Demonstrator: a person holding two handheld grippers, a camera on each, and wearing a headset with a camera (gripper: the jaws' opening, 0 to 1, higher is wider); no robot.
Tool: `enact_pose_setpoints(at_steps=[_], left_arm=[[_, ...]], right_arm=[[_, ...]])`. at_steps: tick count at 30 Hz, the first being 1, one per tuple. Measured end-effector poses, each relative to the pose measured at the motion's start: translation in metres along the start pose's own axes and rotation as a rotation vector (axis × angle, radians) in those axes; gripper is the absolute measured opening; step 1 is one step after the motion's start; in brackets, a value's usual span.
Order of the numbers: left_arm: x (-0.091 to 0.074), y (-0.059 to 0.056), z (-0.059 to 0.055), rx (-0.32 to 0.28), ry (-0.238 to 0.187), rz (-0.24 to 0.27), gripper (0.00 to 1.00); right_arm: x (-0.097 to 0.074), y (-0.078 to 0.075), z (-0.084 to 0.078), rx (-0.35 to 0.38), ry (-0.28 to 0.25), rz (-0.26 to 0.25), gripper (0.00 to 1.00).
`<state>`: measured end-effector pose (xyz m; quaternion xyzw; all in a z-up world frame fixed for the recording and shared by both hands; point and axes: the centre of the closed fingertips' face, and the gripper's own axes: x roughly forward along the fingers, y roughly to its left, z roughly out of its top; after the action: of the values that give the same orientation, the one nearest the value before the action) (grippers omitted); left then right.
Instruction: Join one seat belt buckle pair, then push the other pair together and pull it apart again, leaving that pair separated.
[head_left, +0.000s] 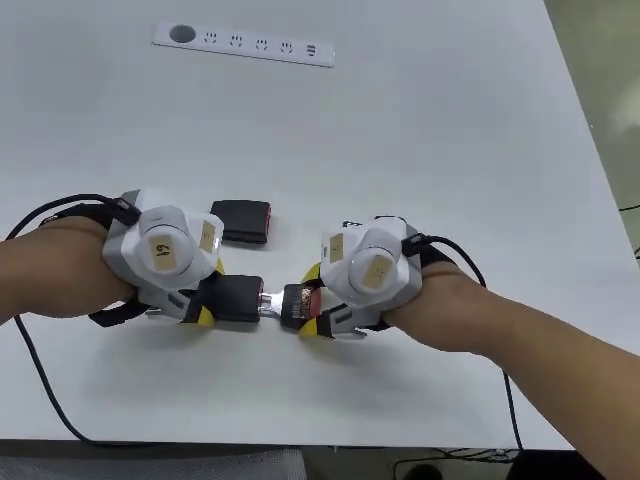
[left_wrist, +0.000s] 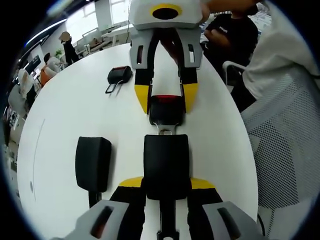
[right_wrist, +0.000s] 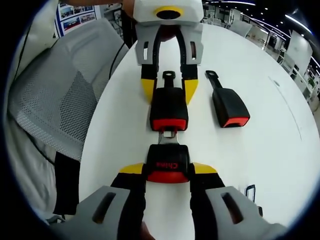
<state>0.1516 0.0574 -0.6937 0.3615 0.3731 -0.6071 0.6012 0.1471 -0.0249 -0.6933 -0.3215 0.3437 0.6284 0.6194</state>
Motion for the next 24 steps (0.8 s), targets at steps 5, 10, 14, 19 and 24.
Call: enact_pose_setpoints(at_steps=[5,10,14,19,24], left_arm=[[0.0,0.0,0.0,0.005,0.003,-0.003,0.32],[0.0,0.0,-0.001,-0.001,-0.004,-0.003,0.32],[0.001,0.0,0.0,-0.014,-0.018,-0.001,0.32],[0.0,0.0,0.0,-0.012,-0.022,-0.002,0.32],[0.0,0.0,-0.001,-0.008,-0.022,0.0,0.32]], right_arm=[[0.001,0.001,0.001,-0.008,0.004,-0.001,0.31],[0.002,0.0,0.004,-0.005,0.003,-0.007,0.31],[0.003,-0.001,0.006,0.004,0.002,-0.018,0.31],[0.006,-0.001,0.007,0.0,0.013,-0.024,0.31],[0.01,-0.001,0.011,-0.003,0.006,-0.02,0.31]])
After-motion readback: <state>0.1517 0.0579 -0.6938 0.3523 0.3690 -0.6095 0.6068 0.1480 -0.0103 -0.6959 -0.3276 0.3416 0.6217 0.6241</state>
